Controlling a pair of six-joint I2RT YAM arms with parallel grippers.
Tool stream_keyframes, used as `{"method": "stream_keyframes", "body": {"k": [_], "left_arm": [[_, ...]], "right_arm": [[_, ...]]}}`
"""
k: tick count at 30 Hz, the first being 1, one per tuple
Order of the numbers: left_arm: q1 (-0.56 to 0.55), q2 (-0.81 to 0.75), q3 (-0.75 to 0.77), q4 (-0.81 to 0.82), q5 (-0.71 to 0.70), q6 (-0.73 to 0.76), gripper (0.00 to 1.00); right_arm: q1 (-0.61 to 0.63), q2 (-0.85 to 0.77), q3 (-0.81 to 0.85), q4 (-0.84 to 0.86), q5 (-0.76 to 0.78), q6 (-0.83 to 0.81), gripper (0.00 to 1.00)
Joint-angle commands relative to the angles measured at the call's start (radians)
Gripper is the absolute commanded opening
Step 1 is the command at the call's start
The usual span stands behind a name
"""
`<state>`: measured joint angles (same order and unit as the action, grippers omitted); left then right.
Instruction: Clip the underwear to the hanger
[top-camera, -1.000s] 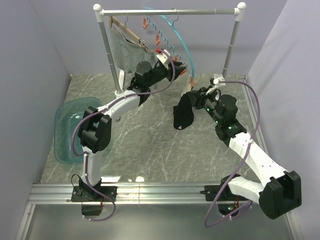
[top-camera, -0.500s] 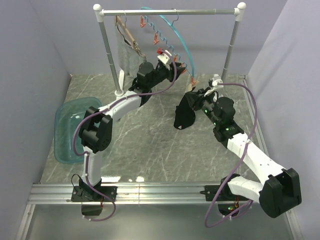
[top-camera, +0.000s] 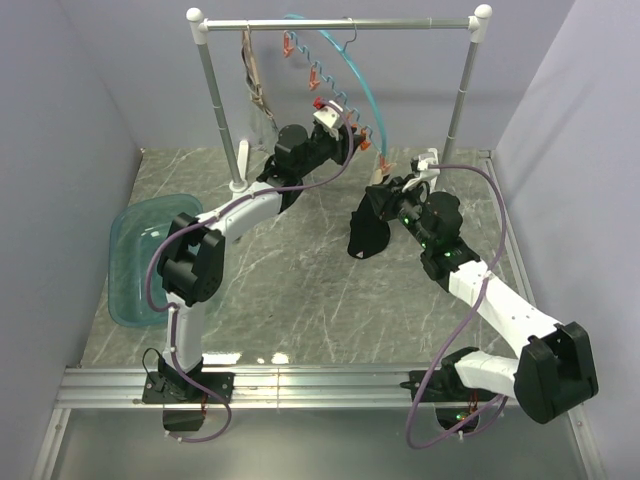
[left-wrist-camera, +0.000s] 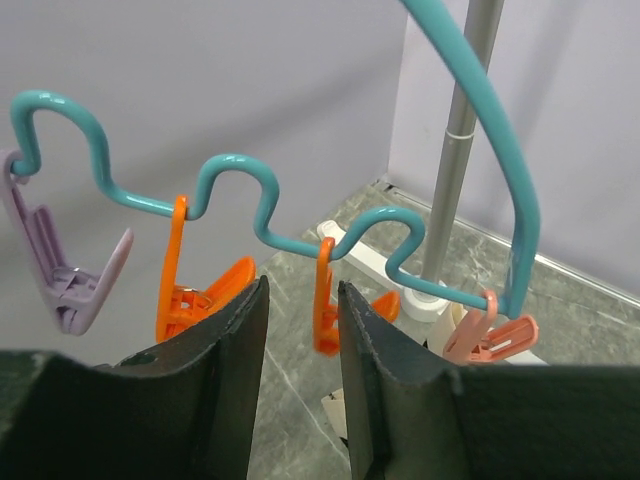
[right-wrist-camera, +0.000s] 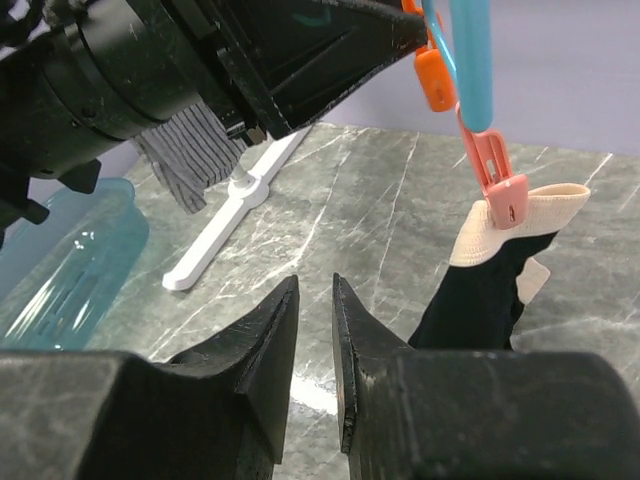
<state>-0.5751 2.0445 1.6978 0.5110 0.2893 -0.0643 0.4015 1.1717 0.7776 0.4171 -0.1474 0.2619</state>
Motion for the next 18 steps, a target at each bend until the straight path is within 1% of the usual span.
{"method": "stream_keyframes", "body": {"k": [1,5,8,13,18], "left_arm": [[0.020,-0.038,-0.013,0.030,0.029,-0.018,0.40],[0.047,-0.078,-0.062,0.070,0.114,-0.051,0.42],[0.057,-0.102,-0.072,0.060,0.145,-0.028,0.43],[0.066,-0.107,-0.050,0.038,0.122,0.015,0.43],[0.080,-0.067,0.025,0.020,0.064,0.037,0.42]], "right_arm": [[0.007,0.005,0.026,0.074,0.002,0.011,0.27],[0.011,0.025,0.035,0.086,-0.001,0.019,0.27],[0.011,0.046,0.051,0.097,-0.003,0.022,0.27],[0.023,0.085,0.084,0.111,-0.004,0.028,0.26],[0.037,0.123,0.117,0.121,-0.001,0.030,0.26]]}}
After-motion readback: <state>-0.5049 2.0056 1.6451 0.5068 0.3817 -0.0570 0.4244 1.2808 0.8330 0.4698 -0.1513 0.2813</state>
